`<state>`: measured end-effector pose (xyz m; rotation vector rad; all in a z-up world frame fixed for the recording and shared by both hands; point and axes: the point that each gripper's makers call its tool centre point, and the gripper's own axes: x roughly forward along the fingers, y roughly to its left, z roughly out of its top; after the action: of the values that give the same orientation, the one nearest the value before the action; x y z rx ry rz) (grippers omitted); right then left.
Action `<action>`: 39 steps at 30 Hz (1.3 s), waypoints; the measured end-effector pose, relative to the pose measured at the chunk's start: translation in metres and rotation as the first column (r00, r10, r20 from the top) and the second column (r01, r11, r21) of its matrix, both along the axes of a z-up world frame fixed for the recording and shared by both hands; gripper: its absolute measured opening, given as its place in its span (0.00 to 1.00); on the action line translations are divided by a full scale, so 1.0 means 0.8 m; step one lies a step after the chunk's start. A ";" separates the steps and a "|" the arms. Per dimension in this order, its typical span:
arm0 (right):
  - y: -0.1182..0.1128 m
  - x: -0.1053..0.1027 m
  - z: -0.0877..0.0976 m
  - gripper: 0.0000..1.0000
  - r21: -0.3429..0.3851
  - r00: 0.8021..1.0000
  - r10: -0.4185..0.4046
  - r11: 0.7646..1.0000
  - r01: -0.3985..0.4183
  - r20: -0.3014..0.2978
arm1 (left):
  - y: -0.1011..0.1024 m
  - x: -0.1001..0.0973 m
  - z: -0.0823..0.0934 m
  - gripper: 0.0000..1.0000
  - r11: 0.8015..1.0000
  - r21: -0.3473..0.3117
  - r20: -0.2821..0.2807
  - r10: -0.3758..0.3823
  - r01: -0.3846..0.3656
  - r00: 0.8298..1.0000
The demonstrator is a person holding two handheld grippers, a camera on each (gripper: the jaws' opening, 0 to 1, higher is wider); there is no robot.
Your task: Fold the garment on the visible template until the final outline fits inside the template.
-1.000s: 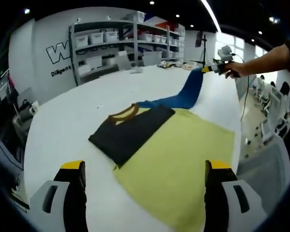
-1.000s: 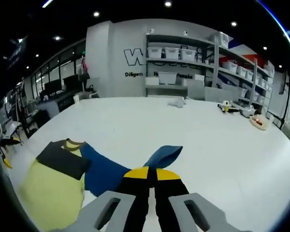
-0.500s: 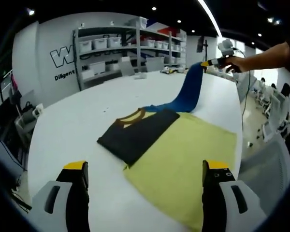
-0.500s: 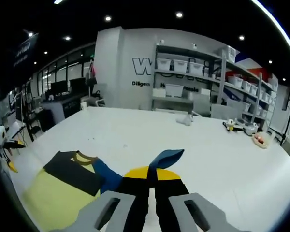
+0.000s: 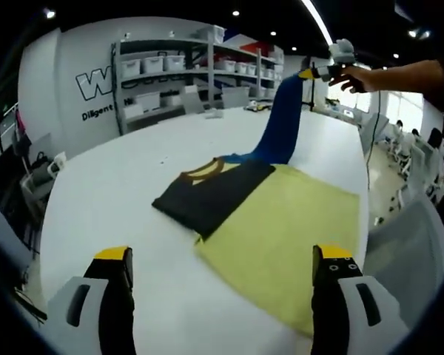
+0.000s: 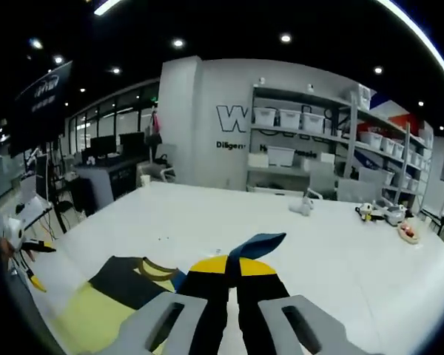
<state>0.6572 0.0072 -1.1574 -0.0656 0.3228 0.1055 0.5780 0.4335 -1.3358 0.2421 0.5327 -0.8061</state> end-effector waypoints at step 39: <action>0.249 0.043 -0.063 0.00 0.084 0.965 0.241 0.969 -0.233 -0.106 | 0.068 -0.049 -0.005 0.99 1.000 -0.020 0.004 0.009 -0.008 1.000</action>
<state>0.6916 0.2062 -1.2081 -0.0280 0.4262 0.3593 0.5389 0.4878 -1.3398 0.2231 0.5215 -0.8022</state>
